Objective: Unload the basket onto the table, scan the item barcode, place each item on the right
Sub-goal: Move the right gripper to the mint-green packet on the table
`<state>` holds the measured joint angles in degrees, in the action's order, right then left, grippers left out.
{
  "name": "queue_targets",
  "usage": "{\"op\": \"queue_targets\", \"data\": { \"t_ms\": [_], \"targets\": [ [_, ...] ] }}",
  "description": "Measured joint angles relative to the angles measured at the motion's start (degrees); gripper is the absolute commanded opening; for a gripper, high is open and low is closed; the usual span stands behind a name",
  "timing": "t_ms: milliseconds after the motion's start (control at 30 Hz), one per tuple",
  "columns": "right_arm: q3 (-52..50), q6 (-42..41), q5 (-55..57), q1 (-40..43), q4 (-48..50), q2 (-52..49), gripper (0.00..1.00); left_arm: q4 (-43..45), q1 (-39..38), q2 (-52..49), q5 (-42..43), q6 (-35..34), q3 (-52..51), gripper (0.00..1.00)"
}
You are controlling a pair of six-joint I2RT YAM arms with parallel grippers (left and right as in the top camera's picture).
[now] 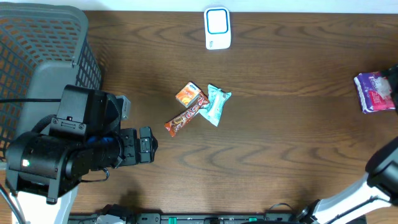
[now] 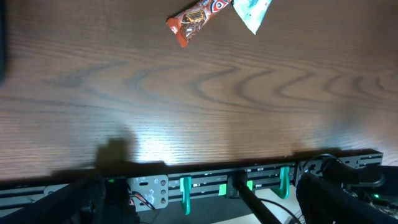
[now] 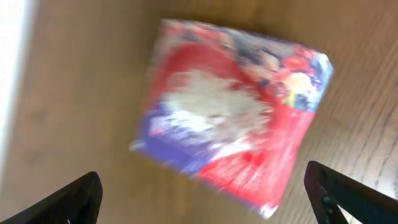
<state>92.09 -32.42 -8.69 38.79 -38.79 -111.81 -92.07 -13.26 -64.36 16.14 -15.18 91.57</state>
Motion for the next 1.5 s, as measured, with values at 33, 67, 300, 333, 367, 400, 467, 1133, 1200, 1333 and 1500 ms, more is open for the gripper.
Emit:
{"op": "queue_targets", "data": {
  "t_ms": [33, 67, 300, 333, 367, 400, 467, 1133, 1200, 1333, 1500],
  "targets": [
    [0.0, 0.0, -1.6, 0.0, 0.0, 2.2, 0.99, 0.0, 0.0, 0.0, 0.0, 0.0, 0.0, 0.98],
    [0.0, 0.0, -3.8, 0.0, 0.1, 4.8, 0.99, 0.0, 0.0, 0.0, 0.0, 0.0, 0.0, 0.98],
    [1.5, 2.0, -21.9, -1.4, -7.5, 20.7, 0.98, 0.0, 0.0, 0.0, 0.0, 0.0, 0.0, 0.98],
    [1.7, 2.1, -23.7, -2.3, -10.6, 22.2, 0.98, 0.0, 0.0, 0.0, 0.0, 0.0, 0.0, 0.98],
    [1.7, 2.3, -24.8, -3.4, -13.4, 23.2, 0.98, 0.0, 0.0, 0.0, 0.0, 0.0, 0.0, 0.98],
    [1.7, 2.5, -25.5, -4.9, -16.3, 24.0, 0.98, 0.0, 0.0, 0.0, 0.0, 0.0, 0.0, 0.98],
    [1.8, 3.0, -25.5, -8.4, -21.7, 24.3, 0.99, 0.0, 0.0, 0.0, 0.0, 0.0, 0.0, 0.98],
    [-21.2, -4.3, -8.0, -56.3, 0.4, 21.7, 0.92, 0.0, 0.0, 0.0, 0.0, 0.0, 0.0, 0.98],
    [-22.5, -6.7, -3.3, -60.4, 1.5, 21.6, 0.9, 0.0, 0.0, 0.0, 0.0, 0.0, 0.0, 0.98],
    [-24.4, -10.2, 4.9, -67.0, 5.5, 20.0, 0.89, 0.0, 0.0, 0.0, 0.0, 0.0, 0.0, 0.98],
    [-24.8, -7.0, 10.7, -72.7, 12.6, 15.2, 0.89, 0.0, 0.0, 0.0, 0.0, 0.0, 0.0, 0.98]
  ]
}}
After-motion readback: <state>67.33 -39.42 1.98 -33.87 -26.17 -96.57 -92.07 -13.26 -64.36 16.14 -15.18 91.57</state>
